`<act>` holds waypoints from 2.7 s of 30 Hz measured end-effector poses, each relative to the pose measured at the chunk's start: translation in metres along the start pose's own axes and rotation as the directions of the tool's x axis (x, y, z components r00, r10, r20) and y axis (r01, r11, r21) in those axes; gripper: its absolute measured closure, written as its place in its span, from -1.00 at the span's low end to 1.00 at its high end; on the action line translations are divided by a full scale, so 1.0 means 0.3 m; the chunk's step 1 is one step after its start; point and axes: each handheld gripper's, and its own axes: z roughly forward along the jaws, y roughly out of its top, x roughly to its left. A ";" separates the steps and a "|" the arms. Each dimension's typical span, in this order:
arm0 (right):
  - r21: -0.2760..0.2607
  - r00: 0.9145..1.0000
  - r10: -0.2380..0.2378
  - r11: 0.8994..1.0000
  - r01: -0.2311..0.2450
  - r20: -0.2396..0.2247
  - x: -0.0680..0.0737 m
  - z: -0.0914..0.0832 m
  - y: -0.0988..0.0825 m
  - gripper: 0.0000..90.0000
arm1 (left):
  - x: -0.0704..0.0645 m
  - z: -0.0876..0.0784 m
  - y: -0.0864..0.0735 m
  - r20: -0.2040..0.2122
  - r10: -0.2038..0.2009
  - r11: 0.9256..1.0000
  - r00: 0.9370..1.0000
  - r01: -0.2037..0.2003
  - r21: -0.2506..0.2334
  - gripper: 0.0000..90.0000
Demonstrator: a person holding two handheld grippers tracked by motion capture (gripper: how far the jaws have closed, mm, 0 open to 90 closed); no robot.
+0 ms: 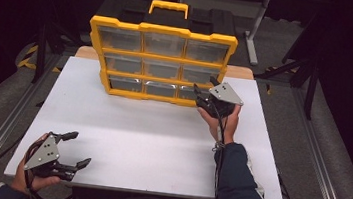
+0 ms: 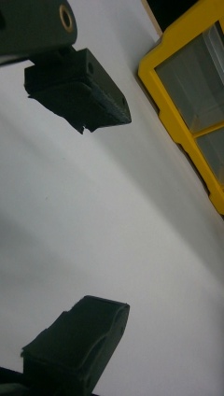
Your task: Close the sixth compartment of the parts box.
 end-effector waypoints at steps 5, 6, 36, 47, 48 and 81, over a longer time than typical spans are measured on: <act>-0.001 1.000 -0.001 1.000 0.001 -0.010 0.005 0.002 -0.001 -0.25 | -0.001 0.000 0.000 0.003 -0.003 1.000 1.000 0.003 -0.002 -0.76; 0.000 1.000 -0.003 1.000 0.003 -0.011 0.007 0.002 -0.001 -0.27 | -0.001 0.000 0.000 0.003 -0.003 1.000 1.000 0.003 -0.001 -0.76; -0.015 0.999 -0.027 1.000 0.026 -0.025 0.048 -0.014 0.014 -0.75 | -0.003 0.001 0.001 0.004 0.003 1.000 1.000 -0.003 0.004 -0.77; -0.008 0.998 -0.053 0.999 0.053 -0.037 0.069 -0.030 0.020 -0.71 | -0.003 0.000 0.001 0.005 0.004 1.000 1.000 -0.004 0.002 -0.77; -0.008 0.998 -0.050 0.999 0.050 -0.039 0.070 -0.032 0.019 -0.71 | -0.003 0.000 0.001 0.004 0.004 1.000 1.000 -0.004 0.002 -0.77; -0.001 0.987 -0.139 0.990 0.139 -0.079 0.105 -0.103 0.011 -0.69 | -0.004 -0.002 0.002 0.004 0.002 1.000 1.000 -0.002 -0.003 -0.77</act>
